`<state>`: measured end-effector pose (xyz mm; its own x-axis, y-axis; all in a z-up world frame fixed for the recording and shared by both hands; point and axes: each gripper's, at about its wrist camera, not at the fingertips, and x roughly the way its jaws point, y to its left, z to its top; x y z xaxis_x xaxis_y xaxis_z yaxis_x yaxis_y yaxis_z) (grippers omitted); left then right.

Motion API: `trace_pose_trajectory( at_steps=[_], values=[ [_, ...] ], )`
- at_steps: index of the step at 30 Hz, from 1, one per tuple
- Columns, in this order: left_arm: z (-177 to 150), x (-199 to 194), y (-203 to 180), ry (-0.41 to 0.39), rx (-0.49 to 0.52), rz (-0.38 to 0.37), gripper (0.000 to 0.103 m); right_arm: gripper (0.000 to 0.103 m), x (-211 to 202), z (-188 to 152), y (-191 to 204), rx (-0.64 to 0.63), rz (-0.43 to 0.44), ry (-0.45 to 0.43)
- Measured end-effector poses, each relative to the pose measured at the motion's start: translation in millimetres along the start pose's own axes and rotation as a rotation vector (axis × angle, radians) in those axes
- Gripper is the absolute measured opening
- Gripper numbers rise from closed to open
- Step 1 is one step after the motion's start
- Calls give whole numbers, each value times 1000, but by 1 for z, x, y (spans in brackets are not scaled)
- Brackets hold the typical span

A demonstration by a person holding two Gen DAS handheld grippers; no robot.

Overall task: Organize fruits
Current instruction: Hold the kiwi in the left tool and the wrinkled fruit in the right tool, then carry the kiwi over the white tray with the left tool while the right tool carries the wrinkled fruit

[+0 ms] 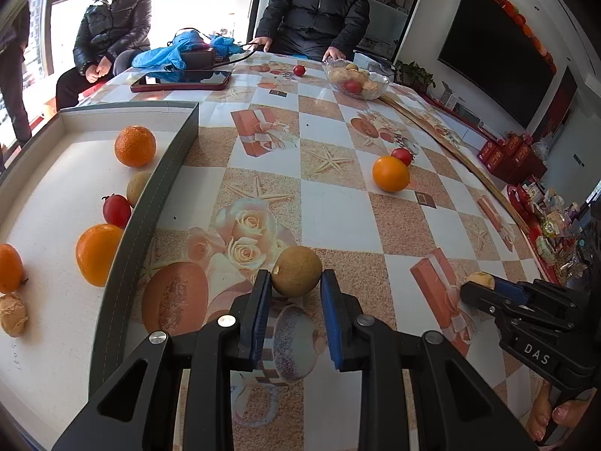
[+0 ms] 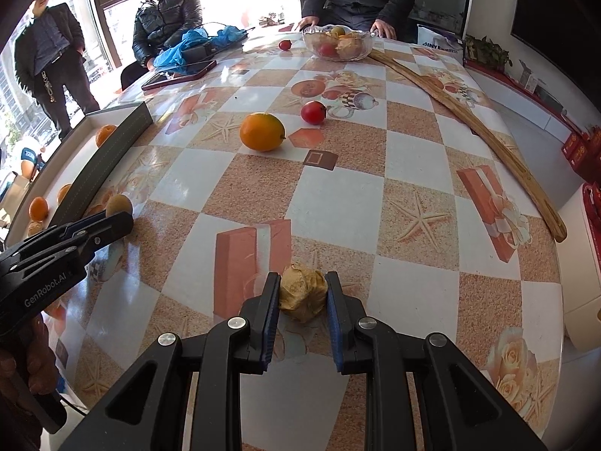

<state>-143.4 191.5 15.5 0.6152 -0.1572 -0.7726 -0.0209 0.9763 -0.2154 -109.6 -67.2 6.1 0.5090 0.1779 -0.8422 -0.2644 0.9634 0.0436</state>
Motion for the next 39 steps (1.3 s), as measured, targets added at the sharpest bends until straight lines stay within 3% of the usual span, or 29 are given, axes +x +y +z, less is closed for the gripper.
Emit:
trace_pose_trajectory(
  at_steps=[11,16,28,39],
  values=[
    [10,-34,-5,-48,26,1,29,24,-11,9,7,-5,35,-12],
    [23,-55,11,-83,16,35,29,24,-14,26,23,-15,92,-3],
    [46,-64,105,-63,-71,253,29,24,3,81,135,-152,251,16],
    [38,-50,159,-18,-168,317,29,24,30,100,219,-266,334,61]
  ],
)
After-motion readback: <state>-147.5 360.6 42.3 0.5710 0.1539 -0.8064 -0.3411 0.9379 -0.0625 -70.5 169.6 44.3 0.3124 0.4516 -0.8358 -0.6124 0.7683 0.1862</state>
